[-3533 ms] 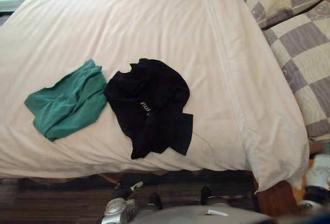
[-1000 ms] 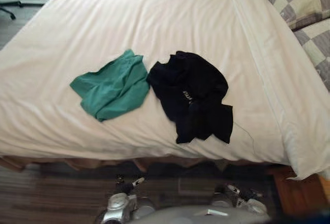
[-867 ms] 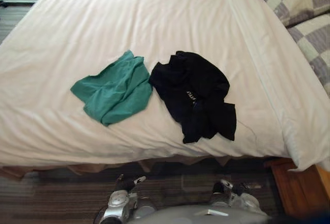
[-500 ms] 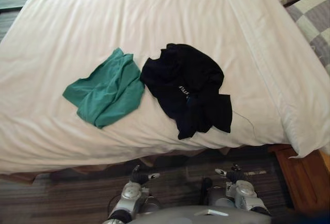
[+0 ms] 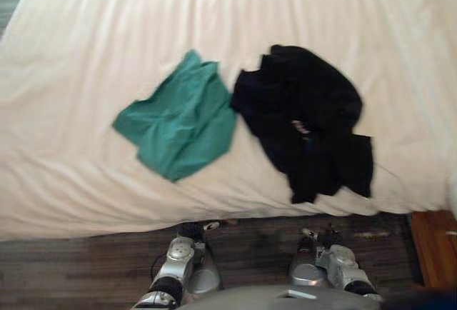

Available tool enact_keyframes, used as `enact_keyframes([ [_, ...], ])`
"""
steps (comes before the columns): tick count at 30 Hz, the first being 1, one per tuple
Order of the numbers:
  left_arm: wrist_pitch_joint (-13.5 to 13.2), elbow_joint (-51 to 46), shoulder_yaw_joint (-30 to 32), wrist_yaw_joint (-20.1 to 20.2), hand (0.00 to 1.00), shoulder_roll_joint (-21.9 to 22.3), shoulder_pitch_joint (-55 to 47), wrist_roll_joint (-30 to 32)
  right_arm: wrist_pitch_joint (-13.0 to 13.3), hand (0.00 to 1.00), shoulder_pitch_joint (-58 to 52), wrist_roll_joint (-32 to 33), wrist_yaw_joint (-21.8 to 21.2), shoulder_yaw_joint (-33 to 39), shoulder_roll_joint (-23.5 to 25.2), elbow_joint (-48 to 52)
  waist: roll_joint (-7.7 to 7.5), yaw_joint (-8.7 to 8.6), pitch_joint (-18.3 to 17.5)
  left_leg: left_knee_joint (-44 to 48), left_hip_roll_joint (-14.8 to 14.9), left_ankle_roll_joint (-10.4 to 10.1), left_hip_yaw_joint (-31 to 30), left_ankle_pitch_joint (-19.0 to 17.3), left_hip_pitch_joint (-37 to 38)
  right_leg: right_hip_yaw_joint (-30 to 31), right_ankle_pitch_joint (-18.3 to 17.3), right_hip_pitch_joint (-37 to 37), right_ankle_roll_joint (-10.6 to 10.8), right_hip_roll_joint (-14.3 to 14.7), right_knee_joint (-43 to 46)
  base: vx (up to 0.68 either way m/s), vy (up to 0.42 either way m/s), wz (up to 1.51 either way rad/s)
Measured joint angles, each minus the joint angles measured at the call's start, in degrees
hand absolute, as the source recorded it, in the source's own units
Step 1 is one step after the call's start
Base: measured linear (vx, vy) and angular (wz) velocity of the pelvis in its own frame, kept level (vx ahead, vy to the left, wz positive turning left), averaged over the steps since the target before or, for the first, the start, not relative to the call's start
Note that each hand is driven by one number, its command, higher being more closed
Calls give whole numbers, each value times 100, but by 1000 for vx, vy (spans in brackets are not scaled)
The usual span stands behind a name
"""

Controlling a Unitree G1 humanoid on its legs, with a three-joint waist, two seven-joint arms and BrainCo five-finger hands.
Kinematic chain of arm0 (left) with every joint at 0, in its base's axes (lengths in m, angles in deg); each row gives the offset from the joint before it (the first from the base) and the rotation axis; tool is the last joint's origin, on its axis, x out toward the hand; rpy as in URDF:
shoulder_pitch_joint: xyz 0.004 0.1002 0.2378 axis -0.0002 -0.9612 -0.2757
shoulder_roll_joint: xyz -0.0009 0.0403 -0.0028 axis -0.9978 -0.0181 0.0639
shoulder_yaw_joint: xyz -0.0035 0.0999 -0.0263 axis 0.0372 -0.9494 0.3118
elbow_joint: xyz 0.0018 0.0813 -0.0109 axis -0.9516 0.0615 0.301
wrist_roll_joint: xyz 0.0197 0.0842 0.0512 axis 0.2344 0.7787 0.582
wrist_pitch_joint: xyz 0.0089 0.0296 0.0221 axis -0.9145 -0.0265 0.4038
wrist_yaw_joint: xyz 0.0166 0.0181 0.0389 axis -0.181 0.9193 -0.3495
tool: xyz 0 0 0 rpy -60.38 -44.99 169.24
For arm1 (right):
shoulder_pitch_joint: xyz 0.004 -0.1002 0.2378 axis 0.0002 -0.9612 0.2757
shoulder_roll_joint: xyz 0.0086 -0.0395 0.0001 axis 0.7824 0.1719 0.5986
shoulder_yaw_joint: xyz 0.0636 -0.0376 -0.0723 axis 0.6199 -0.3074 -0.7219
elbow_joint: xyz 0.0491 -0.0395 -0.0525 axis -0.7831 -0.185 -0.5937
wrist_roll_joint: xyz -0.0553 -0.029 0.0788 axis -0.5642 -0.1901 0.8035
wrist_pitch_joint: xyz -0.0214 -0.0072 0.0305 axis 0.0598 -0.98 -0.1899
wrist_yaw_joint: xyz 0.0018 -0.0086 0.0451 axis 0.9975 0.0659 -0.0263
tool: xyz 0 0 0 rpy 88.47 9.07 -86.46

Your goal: Tidy the bed and pick cloth on bed and put in laundry

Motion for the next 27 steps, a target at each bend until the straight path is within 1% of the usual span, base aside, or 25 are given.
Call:
enact_keyframes([
  [1,9,-1,-107,25,0,-50,-38,41,10,0,2,-192,-53,-147,90,26,-39,23,-69,242,-112,23,-33,-230,-12,-206,321,198,-40,-1,-219,177,198,15],
  [2,16,40,-230,53,0,-67,-79,161,2,0,1,-283,-59,-199,106,36,-8,27,-150,379,-184,78,-63,-361,-19,-172,630,281,-30,-63,-307,197,308,12],
  [3,29,99,-395,56,0,-73,-89,258,-26,0,-11,-354,-40,-233,93,0,62,29,-202,456,-257,183,-22,-461,-23,-148,949,266,-25,-147,-282,156,318,2],
  [4,26,92,-443,58,0,-73,-114,249,-70,0,-7,-447,-23,-282,64,-9,80,51,-214,471,-275,238,63,-508,-15,-104,1057,169,-29,-203,-186,121,286,-21],
  [5,29,94,-447,50,0,-71,-109,259,-138,0,98,-637,-7,-438,55,-23,110,113,-225,417,-302,287,182,-537,-14,-44,1202,-135,-134,-288,178,77,247,-49],
  [6,34,94,-500,48,0,-28,-112,263,-175,0,171,-745,-11,-675,-45,-38,149,115,-228,242,-324,350,227,-497,44,8,1251,-590,-588,-284,698,62,225,-45],
  [7,51,97,-549,46,0,-51,-121,344,-182,0,185,-783,-10,-785,-47,-36,188,84,-220,117,-284,388,214,-469,85,100,997,-762,-723,-183,910,25,132,-11],
  [8,64,116,-623,46,0,-117,-125,482,-187,0,183,-786,-9,-974,-36,-29,240,9,-200,-213,-217,424,170,-286,208,462,318,-896,-682,285,1199,7,-14,23],
  [9,68,120,-689,47,0,-128,-130,488,-190,0,184,-786,-14,-993,-52,-43,240,13,-201,-441,-253,415,107,-144,317,644,-100,-916,-715,635,1289,-8,-83,42],
  [10,68,120,-724,47,0,-121,-136,497,-188,0,154,-782,-13,-995,-55,-34,231,8,-206,-554,-313,417,47,-58,366,650,-363,-883,-804,800,1279,-9,-99,42],
  [11,62,112,-788,47,0,-74,-142,533,-185,0,81,-781,-11,-1004,-65,-42,203,30,-223,-669,-443,391,-14,12,447,524,-552,-708,-885,791,1214,-20,-37,49],
  [12,60,116,-824,48,0,-74,-135,637,-179,0,90,-778,-10,-1028,-86,-40,245,14,-234,-780,-510,379,-102,167,449,535,-675,-666,-836,764,1199,-42,-55,45],
  [13,59,116,-826,47,0,-65,-134,645,-167,0,90,-775,-11,-1033,-94,-44,256,-10,-241,-888,-527,365,-110,282,477,514,-742,-635,-853,759,1162,-69,-115,36],
  [14,59,125,-822,45,0,-48,-153,644,-130,0,74,-767,-17,-1059,-100,-88,265,-2,-251,-1137,-530,314,-106,481,598,419,-832,-509,-798,778,982,-77,-161,13],
  [16,58,220,-811,46,0,-13,-168,632,-79,0,78,-667,-22,-1074,-112,-203,315,31,-282,-1503,-491,237,-78,756,769,343,-845,-256,-755,888,503,-101,-159,-2],
  [17,62,282,-806,46,0,100,-187,631,-66,0,72,-546,-21,-1033,-141,-225,406,14,-327,-1737,-431,216,-51,929,876,343,-768,-163,-704,993,297,-128,-120,-6],
  [18,56,280,-816,52,0,199,-230,630,-56,0,49,-460,-18,-951,-165,-245,477,4,-370,-1869,-374,212,18,1012,966,345,-682,-82,-718,1066,169,-101,-57,-9],
  [20,53,277,-813,51,0,309,-240,628,-49,0,-30,-315,-12,-788,-176,-266,508,15,-422,-1881,-310,200,168,1009,1086,435,-547,46,-719,1166,-64,-92,-3,-19],
  [22,53,277,-812,50,0,323,-238,623,-43,0,-44,-306,-4,-680,-194,-264,524,24,-443,-1881,-282,155,249,969,1094,539,-454,31,-711,1202,-165,-102,42,-27],
  [24,55,284,-810,48,0,320,-216,601,-37,0,-44,-239,6,-535,-249,-267,514,13,-439,-1880,-298,146,290,919,1037,684,-400,-104,-682,1189,-187,-87,71,-29],
  [25,56,283,-808,48,0,313,-151,582,-38,0,-45,-123,29,-451,-252,-266,501,30,-432,-1879,-332,114,364,802,1031,752,-415,-179,-662,1157,-172,-74,106,-33],
  [27,56,319,-812,47,0,326,-151,577,-27,0,-56,68,113,-210,-261,-255,502,-14,-432,-1877,-500,107,385,605,1065,881,-466,-225,-593,1021,-136,-21,108,-24],
])
